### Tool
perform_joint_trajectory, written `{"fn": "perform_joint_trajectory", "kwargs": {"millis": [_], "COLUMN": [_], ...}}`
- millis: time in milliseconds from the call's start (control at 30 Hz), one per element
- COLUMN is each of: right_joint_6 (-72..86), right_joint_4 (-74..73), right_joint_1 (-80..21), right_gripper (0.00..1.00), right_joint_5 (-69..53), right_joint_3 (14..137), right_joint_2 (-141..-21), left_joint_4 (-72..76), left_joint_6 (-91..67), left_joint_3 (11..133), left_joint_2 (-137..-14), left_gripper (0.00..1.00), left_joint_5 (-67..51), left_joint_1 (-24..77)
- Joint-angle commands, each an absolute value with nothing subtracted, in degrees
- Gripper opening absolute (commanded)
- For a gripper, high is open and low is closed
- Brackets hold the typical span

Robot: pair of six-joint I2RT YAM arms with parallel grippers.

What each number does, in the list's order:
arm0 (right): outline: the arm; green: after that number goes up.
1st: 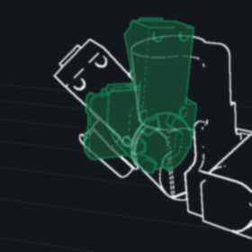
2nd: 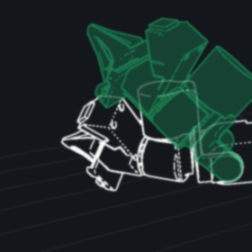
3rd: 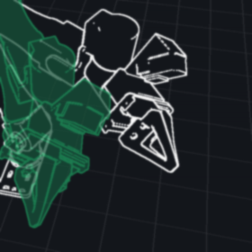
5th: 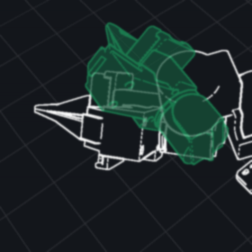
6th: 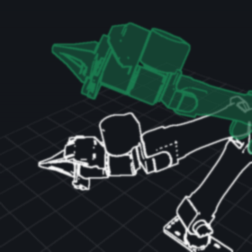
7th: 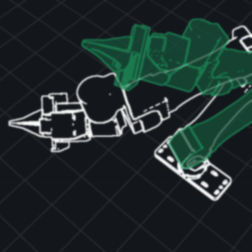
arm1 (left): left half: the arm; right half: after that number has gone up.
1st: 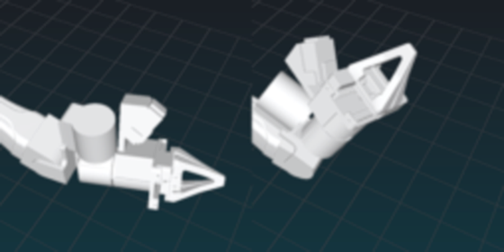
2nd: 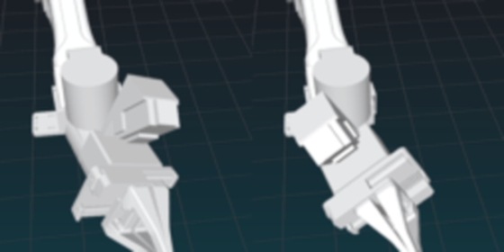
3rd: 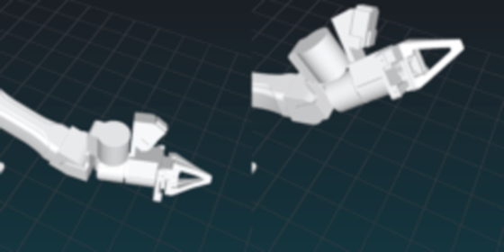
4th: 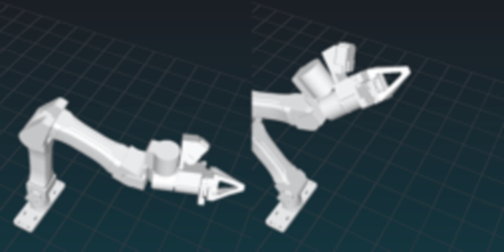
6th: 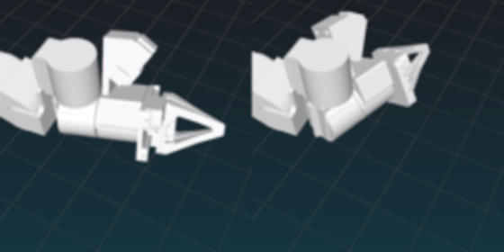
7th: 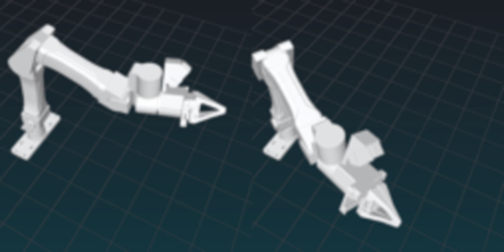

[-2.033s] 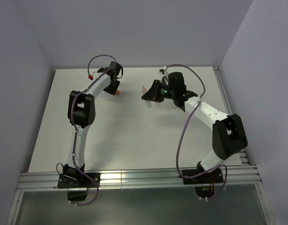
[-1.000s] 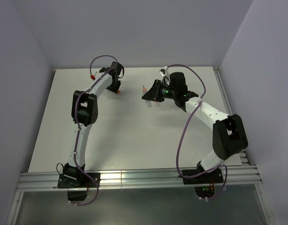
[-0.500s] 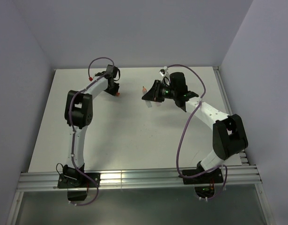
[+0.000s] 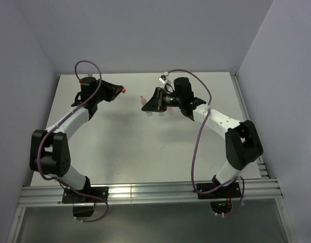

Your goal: Insert the pens into the pen caps

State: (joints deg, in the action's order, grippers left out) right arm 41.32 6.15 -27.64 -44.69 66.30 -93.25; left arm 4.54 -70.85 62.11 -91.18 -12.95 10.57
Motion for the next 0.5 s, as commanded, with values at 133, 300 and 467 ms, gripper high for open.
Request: {"fn": "perform_joint_trajectory", "kwargs": {"millis": [133,300,467], "right_joint_6": [47.28,49.65,49.92], "right_joint_4": [13.45,15.03,14.94], "right_joint_1": [-31.81,-32.61,-32.7], "right_gripper": [0.0,0.0,0.0], "right_joint_5": [-49.13,-50.36,-50.8], "right_joint_3": [75.57,78.31,79.63], "right_joint_2": [-97.11,-99.23,-99.76], "left_joint_4": [32.41,41.39,48.85], "left_joint_6": [-73.3,-73.3,-78.99], "left_joint_3": [54.59,51.94,50.54], "left_joint_2": [-86.75,-84.38,-85.16], "left_gripper": [0.0,0.0,0.0], "left_joint_5": [-33.47,-38.67,-41.66], "left_joint_1": [7.21,6.5,4.66]}}
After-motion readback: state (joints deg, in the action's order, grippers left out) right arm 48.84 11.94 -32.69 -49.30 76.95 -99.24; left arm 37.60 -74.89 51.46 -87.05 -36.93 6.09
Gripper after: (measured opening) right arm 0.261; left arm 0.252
